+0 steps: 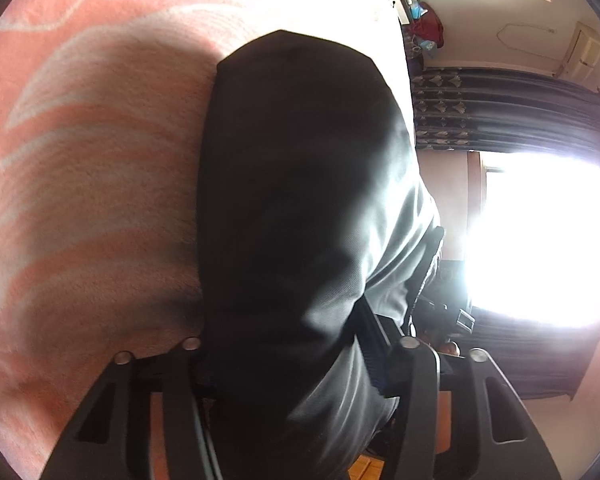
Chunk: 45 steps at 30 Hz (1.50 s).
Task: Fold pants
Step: 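Lift the pants end with both grippers and fold it over again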
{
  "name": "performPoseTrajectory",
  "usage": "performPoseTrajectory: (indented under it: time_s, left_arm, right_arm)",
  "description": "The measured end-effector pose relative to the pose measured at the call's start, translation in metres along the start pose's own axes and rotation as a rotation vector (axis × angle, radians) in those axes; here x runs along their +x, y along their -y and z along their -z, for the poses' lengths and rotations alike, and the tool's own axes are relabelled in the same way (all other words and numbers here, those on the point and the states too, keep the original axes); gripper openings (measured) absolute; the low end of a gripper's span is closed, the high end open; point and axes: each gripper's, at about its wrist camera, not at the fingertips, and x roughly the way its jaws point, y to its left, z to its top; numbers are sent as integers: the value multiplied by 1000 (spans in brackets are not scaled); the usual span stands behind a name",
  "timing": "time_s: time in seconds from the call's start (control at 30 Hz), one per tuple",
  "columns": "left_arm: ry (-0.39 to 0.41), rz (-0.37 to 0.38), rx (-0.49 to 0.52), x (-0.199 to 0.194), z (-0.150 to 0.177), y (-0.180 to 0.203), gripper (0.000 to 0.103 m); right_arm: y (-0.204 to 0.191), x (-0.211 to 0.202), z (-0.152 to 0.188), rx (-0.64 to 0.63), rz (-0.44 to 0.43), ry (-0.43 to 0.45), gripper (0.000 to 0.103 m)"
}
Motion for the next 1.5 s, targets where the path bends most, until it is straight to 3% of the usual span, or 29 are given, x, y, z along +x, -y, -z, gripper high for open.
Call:
performPoseTrajectory:
  time_s: [0.07, 0.13, 0.3, 0.57, 0.8, 1.03, 1.2, 1.33, 1.43, 1.5]
  left_arm:
    - [12, 2, 18, -4, 1, 7, 38]
    - [22, -4, 35, -9, 2, 16, 35]
    - [56, -33, 58, -34, -6, 30, 34]
    - [158, -78, 63, -106, -51, 29, 34]
    - [187, -139, 6, -150, -116, -1, 34]
    - [167, -133, -81, -171, -158, -57, 35]
    - [156, -93, -77, -176, -148, -89, 37]
    - [170, -70, -82, -173, -145, -92, 40]
    - [196, -93, -67, -181, -140, -91, 46]
    - [232, -142, -54, -187, -129, -82, 51]
  right_arm:
    - [-11, -5, 1, -16, -5, 15, 43]
    - [-24, -9, 1, -34, -3, 22, 40]
    - [-62, -6, -18, -91, 17, 11, 39]
    - [-127, 43, -93, -185, 16, -20, 39]
    - [-157, 119, -168, -192, 36, -64, 39]
    - [-143, 170, -208, -150, 53, -110, 39]
    - [-115, 174, -200, -108, 46, -128, 43]
    - [-117, 184, -202, -89, 47, -136, 55]
    - [-123, 180, -204, -88, 90, -110, 68]
    - [-124, 162, -202, -84, 113, -59, 69]
